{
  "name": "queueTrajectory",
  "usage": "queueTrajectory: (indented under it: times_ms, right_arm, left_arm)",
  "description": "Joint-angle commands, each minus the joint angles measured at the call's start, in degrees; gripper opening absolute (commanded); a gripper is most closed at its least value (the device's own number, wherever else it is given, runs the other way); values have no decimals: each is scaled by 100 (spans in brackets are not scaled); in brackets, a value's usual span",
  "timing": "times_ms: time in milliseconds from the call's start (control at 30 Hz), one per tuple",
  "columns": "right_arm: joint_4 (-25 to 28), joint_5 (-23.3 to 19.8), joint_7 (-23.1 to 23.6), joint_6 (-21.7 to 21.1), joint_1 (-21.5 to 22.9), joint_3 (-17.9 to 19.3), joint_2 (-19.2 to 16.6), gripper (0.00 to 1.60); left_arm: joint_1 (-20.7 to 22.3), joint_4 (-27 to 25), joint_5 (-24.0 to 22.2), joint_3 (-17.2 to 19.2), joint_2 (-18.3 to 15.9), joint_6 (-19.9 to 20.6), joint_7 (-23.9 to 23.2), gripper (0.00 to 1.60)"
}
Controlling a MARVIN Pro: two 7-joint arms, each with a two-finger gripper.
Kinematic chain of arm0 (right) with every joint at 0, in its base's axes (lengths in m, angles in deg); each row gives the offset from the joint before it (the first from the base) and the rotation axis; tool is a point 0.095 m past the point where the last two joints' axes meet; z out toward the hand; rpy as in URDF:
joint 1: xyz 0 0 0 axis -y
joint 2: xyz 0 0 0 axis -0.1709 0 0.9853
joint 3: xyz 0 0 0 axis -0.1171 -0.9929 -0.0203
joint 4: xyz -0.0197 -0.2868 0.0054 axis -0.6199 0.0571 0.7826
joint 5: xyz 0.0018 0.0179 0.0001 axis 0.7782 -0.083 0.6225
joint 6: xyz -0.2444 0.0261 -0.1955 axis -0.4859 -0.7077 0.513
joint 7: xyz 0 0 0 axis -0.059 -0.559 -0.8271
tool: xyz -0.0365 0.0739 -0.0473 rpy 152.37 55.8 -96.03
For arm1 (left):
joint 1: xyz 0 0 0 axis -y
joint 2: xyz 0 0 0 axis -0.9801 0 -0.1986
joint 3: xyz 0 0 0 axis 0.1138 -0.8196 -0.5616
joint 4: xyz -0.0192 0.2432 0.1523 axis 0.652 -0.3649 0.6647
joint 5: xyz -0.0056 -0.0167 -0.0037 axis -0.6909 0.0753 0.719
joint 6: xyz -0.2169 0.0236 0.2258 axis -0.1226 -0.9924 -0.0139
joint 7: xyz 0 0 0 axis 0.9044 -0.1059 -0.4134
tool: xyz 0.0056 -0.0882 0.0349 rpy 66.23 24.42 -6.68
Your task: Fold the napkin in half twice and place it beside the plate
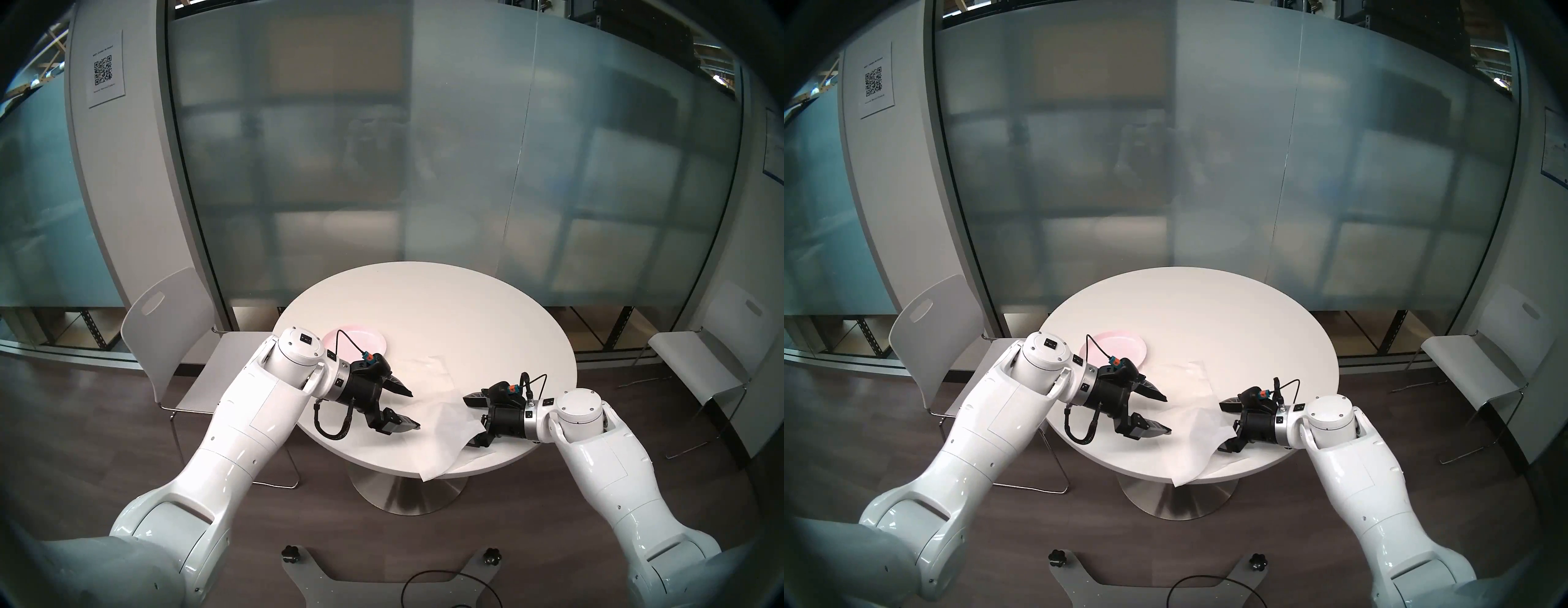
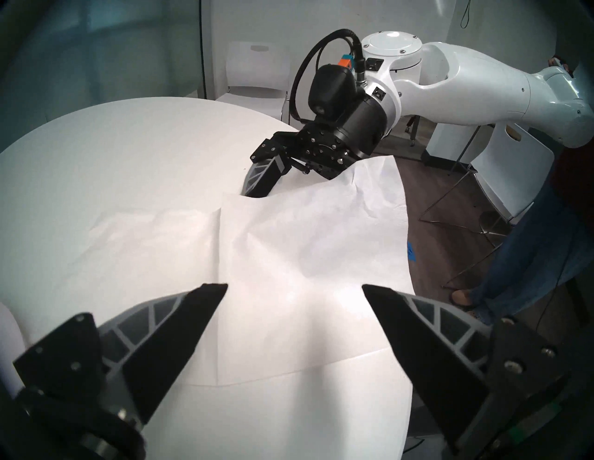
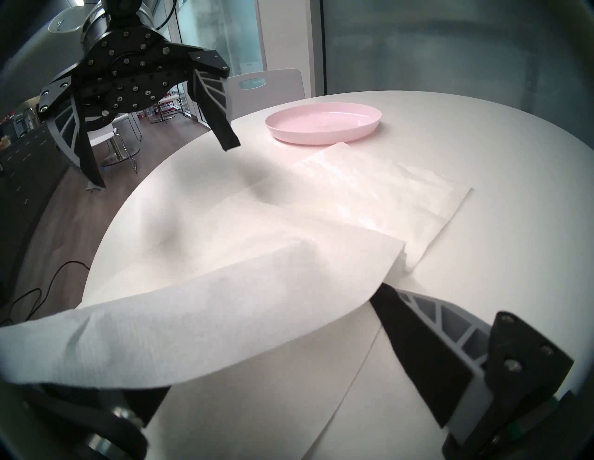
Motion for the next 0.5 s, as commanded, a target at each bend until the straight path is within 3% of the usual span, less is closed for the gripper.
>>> queueTrajectory:
  times_ms: [0,467]
  right_arm:
    - [193,-52,60,-25,-43,32,-11,160]
    - [221,-4,129,-9,-71,81,-27,160]
  left_arm:
    - [376,294,49,26,223,-39,219,160]
    - [574,928,292,50,364,-279,645,160]
